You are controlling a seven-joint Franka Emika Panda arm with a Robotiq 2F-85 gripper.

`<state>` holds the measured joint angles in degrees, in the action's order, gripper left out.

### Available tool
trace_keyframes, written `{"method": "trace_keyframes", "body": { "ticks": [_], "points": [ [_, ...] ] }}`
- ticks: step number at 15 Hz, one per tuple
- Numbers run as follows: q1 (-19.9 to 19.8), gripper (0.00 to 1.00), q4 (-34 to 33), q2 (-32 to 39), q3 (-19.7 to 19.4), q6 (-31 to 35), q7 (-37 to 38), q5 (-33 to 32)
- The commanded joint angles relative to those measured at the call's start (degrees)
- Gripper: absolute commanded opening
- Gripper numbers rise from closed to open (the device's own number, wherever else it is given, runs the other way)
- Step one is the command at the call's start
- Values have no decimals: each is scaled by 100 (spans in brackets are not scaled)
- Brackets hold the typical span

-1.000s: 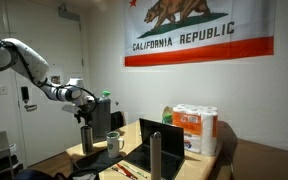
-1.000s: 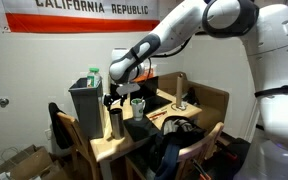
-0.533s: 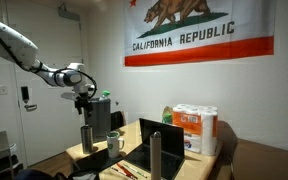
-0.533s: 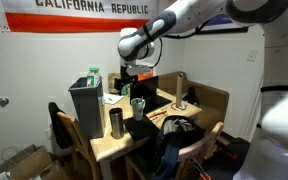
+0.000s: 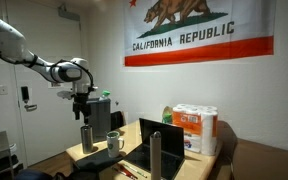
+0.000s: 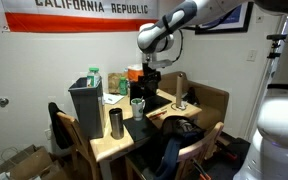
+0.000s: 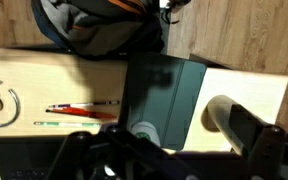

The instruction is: Take the flask out of the bag and put it on the table

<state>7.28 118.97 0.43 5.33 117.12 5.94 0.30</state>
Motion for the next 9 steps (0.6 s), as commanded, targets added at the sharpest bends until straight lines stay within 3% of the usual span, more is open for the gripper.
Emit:
{"method": "trace_keyframes", "body": {
  "ticks": [1, 3, 4, 9],
  "points": [
    [-169, 100, 762, -729, -89, -298, -116, -57],
    [-249, 100, 1028, -978, -132, -400, -24, -125],
    [-212, 100, 629, -542, -80, -303, -30, -20],
    [-263, 100, 926, -837, -110, -327, -31, -31]
  ]
}}
